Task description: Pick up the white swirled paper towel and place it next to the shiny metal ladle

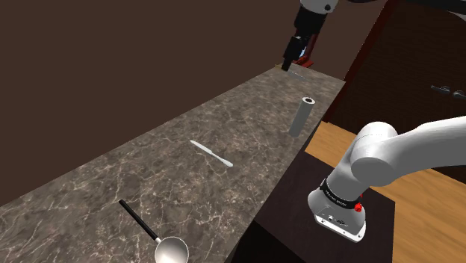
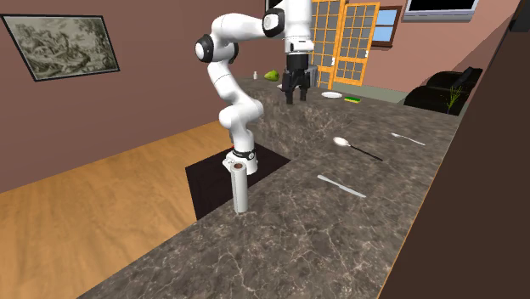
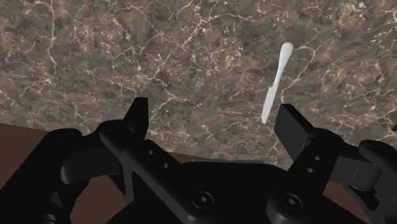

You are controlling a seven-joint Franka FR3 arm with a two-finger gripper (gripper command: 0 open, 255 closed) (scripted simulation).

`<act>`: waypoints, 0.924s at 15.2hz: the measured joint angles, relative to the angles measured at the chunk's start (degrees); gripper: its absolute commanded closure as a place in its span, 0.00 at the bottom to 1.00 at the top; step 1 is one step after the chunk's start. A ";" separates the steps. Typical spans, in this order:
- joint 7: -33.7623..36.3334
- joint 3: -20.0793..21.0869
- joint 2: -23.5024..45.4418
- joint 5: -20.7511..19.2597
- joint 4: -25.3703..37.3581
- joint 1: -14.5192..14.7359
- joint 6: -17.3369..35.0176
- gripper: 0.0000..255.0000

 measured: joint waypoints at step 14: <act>-10.71 -14.12 0.59 -6.23 -11.04 -5.33 9.60 0.00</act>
